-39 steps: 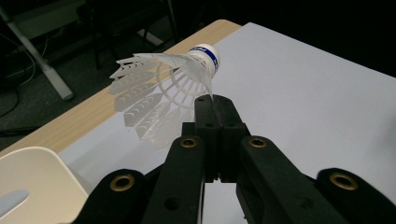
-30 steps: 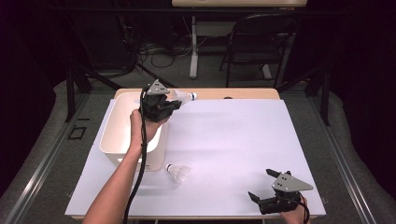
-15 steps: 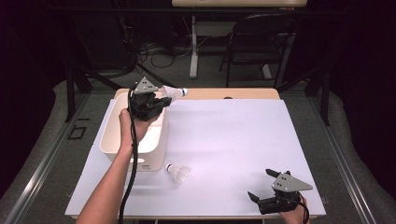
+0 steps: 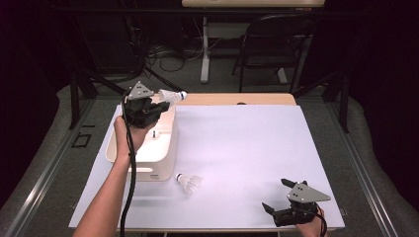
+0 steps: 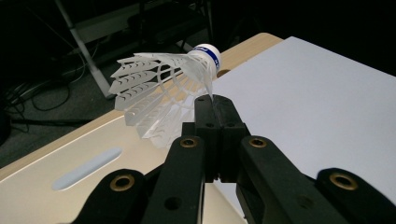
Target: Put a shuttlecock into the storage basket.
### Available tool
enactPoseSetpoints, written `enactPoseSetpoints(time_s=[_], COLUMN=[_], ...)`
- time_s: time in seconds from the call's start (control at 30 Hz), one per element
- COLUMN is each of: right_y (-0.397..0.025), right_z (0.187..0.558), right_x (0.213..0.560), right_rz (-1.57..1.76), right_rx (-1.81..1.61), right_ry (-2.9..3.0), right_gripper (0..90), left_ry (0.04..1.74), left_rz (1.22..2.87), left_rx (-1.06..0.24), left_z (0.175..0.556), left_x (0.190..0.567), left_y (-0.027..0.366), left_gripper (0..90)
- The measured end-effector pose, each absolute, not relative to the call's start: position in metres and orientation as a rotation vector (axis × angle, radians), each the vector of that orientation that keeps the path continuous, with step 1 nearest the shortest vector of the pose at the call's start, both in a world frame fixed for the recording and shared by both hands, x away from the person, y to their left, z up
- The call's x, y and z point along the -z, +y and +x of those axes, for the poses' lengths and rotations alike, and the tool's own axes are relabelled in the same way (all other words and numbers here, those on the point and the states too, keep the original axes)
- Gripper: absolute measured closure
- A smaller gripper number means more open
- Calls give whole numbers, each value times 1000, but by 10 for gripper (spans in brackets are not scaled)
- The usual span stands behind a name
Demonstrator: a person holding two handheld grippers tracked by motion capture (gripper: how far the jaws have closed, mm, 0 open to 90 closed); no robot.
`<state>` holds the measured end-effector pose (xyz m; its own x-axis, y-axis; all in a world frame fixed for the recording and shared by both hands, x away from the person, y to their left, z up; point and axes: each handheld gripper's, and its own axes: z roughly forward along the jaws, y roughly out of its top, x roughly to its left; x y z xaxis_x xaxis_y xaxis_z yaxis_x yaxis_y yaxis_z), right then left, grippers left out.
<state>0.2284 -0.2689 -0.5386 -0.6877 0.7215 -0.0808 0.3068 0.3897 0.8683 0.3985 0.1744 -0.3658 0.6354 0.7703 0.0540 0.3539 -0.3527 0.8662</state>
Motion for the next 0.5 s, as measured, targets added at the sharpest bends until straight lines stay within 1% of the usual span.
enactPoseSetpoints(time_s=[0.5], right_y=[-268], right_z=[229], right_x=[538], right_rz=[885], right_rx=[-1233], right_ry=[2203], right_gripper=[3], left_ry=[956], left_rz=[1927], left_rx=[-626], left_z=[393], left_x=[370], left_y=[203], left_gripper=[900])
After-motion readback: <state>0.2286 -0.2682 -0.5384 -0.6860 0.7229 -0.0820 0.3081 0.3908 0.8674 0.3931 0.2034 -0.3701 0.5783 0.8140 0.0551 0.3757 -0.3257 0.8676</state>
